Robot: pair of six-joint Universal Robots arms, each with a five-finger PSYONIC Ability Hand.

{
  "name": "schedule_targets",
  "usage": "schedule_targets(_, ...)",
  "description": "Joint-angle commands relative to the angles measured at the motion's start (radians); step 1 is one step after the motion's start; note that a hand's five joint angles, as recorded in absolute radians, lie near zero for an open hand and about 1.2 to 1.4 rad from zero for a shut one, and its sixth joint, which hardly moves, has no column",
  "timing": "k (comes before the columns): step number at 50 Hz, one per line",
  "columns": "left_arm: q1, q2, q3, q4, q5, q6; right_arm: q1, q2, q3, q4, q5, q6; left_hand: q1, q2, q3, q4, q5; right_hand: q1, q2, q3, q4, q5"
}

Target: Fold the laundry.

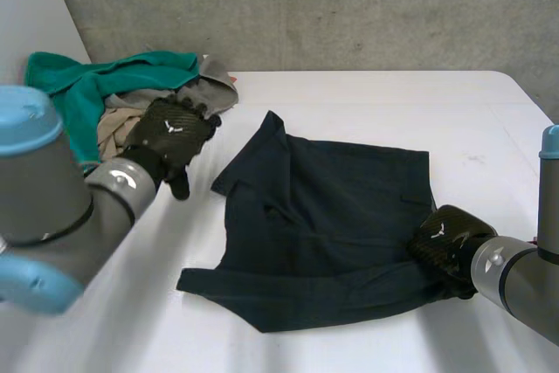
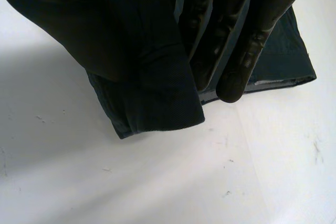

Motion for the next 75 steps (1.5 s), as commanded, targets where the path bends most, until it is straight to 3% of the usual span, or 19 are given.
schedule_targets(1,0.108,-0.219,0.151,0.0,0.184,0.001,-0.001,0.001,0.005,-0.003,-0.001,0.006,0.043,0.052,0.048,0.052,0.055,0.423,0.222,0.22,0.209,0.229)
schedule_targets(8,0.143,-0.311,0.204,0.009,0.341,-0.011,-0.001,0.001,0.008,-0.003,-0.001,0.008,0.172,0.181,0.177,0.181,0.184,0.423,0.222,0.22,0.209,0.229)
schedule_targets(12,0.143,-0.401,0.259,0.006,0.373,-0.003,-0.001,0.001,0.008,-0.005,-0.001,0.008,0.189,0.199,0.195,0.199,0.202,0.423,0.222,0.22,0.209,0.229)
schedule_targets(32,0.13,-0.524,0.345,0.109,0.382,0.0,-0.02,0.001,0.033,-0.014,-0.002,0.008,0.483,0.493,0.488,0.492,0.496,0.423,0.222,0.22,0.209,0.229)
schedule_targets(45,0.117,-0.558,0.365,0.118,0.378,0.004,-0.029,0.003,0.037,-0.014,-0.015,0.008,0.521,0.531,0.527,0.53,0.534,0.423,0.222,0.22,0.209,0.229)
schedule_targets(53,0.104,-0.571,0.373,0.129,0.368,0.004,-0.04,0.003,0.037,-0.014,-0.033,0.008,0.917,0.927,0.923,0.927,0.93,0.423,0.222,0.22,0.209,0.229)
schedule_targets(57,0.094,-0.569,0.369,0.138,0.349,0.006,-0.043,0.004,0.037,-0.031,-0.033,0.008,1.146,1.156,1.151,1.155,1.159,0.423,0.222,0.22,0.209,0.229)
schedule_targets(65,0.054,-0.529,0.323,0.124,0.158,0.013,-0.043,0.004,0.034,-0.08,-0.033,0.038,1.146,1.156,1.152,1.156,1.159,0.423,0.222,0.22,0.209,0.229)
schedule_targets(70,0.039,-0.48,0.26,0.123,0.008,0.094,-0.043,0.004,0.028,-0.08,-0.038,0.078,1.146,1.156,1.152,1.156,1.159,0.423,0.222,0.22,0.209,0.229)
schedule_targets(75,0.002,-0.475,0.23,0.123,-0.069,0.168,-0.041,0.006,0.028,-0.08,-0.044,0.08,1.146,1.156,1.152,1.156,1.159,0.423,0.222,0.22,0.209,0.229)
